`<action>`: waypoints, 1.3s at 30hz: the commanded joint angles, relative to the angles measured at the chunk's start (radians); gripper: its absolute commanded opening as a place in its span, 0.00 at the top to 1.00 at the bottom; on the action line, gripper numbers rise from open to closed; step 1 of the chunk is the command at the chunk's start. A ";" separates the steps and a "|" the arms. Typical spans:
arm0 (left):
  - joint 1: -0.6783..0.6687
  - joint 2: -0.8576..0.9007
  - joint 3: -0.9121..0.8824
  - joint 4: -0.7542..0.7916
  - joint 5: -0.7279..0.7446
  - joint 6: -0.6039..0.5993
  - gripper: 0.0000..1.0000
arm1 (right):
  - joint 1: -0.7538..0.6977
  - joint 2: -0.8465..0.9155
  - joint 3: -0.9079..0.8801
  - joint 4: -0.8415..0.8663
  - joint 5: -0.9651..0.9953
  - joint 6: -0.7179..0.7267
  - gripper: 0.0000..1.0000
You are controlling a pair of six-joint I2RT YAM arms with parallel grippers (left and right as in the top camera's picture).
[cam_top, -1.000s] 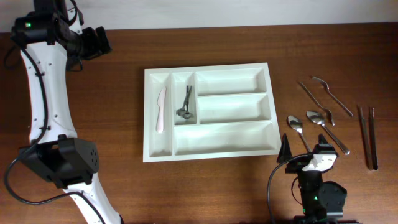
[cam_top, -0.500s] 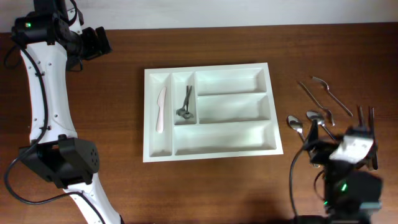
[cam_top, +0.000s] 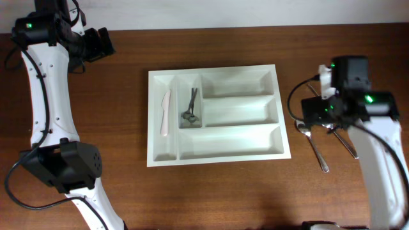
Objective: Pack container
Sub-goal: 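Raise the left arm away and reach the right gripper toward spoons, then grasp a metal spoon on the right side with the right gripper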
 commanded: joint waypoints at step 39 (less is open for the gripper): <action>0.002 -0.005 0.013 -0.001 -0.004 0.006 0.01 | -0.165 0.410 -0.141 0.137 -0.186 -0.070 0.31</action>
